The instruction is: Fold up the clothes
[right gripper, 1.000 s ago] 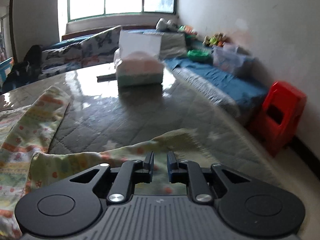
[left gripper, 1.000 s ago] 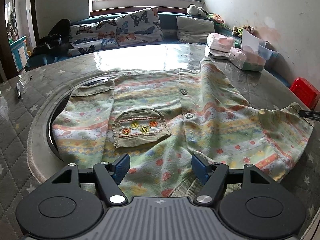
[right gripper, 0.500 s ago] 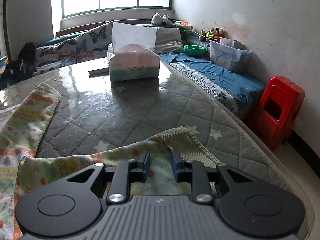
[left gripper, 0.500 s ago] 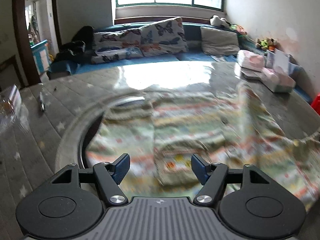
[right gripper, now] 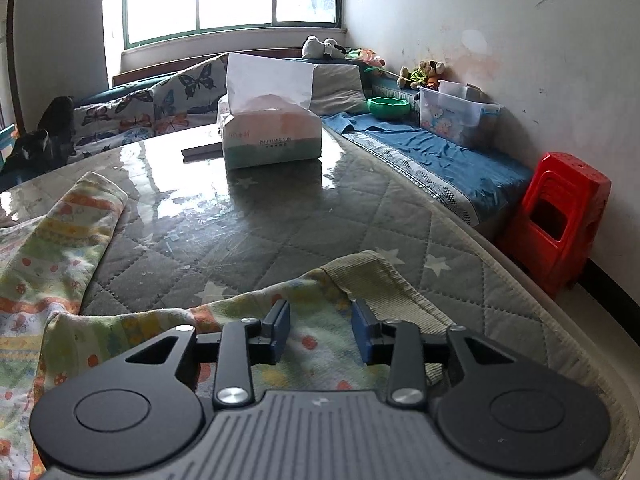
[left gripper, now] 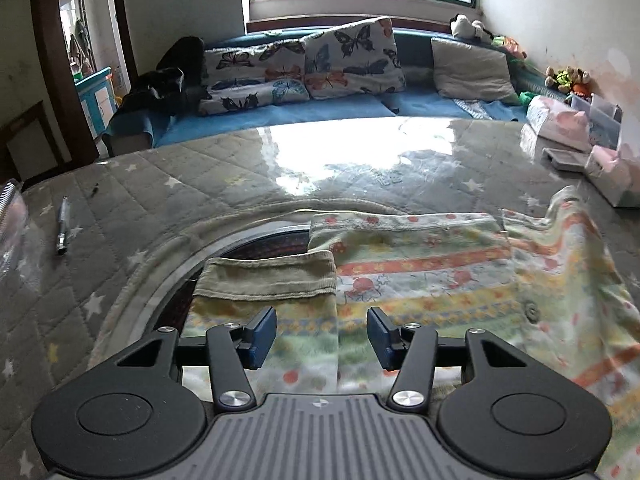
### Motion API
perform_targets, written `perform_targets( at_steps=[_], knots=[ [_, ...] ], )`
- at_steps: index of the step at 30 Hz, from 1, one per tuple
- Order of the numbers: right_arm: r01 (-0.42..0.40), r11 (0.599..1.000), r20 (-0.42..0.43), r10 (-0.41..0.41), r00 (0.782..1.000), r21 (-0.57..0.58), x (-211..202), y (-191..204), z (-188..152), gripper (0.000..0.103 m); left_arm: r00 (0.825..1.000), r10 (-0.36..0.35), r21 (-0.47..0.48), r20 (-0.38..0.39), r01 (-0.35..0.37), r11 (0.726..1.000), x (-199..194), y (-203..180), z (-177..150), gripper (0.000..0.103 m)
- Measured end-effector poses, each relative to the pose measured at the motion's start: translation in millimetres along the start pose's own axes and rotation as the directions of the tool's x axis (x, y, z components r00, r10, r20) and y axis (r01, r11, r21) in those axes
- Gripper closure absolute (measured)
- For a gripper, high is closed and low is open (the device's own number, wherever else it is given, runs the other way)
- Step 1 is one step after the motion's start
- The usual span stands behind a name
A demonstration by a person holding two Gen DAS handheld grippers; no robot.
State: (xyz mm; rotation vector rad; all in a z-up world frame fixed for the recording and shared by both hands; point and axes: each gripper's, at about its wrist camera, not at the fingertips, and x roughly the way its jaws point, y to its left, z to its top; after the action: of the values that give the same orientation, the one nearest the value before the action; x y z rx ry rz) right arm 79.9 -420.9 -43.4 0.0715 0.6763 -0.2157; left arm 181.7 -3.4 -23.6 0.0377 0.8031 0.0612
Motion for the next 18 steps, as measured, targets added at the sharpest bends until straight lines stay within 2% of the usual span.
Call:
perform_targets(
  at_steps=[3,6,11,13,18],
  knots=[
    [-0.001,1.000,0.005,0.001,1.000,-0.003,0.3,1.8,-0.7,0.063,1.000,0.031,0.018,-0.001,-0.031,0.999,9.4,-1.8,2.0,0.050],
    [-0.003,1.000,0.010,0.003,1.000,-0.001,0.6,2.0,-1.4,0.063,0.999,0.054,0.027,0.009,-0.054,0.998,13.9,-2.0,3.2,0.057],
    [-0.004,1.000,0.011,0.004,1.000,-0.001,0.1,2.0,-1.8,0.062,0.998,0.062,0.029,0.030,-0.062,0.998,14.2,3.6,3.1,0.094],
    [-0.006,1.000,0.010,0.006,1.000,-0.003,-1.2,2.7,-1.7,0.062,0.998,0.048,0.007,0.039,-0.049,0.999,9.3,10.1,3.0,0.099],
    [-0.019,1.000,0.017,0.020,1.000,-0.018,-9.6,7.4,-2.1,0.062,0.994,0.047,-0.098,0.098,-0.037,0.995,-26.2,44.4,0.6,0.099]
  ],
)
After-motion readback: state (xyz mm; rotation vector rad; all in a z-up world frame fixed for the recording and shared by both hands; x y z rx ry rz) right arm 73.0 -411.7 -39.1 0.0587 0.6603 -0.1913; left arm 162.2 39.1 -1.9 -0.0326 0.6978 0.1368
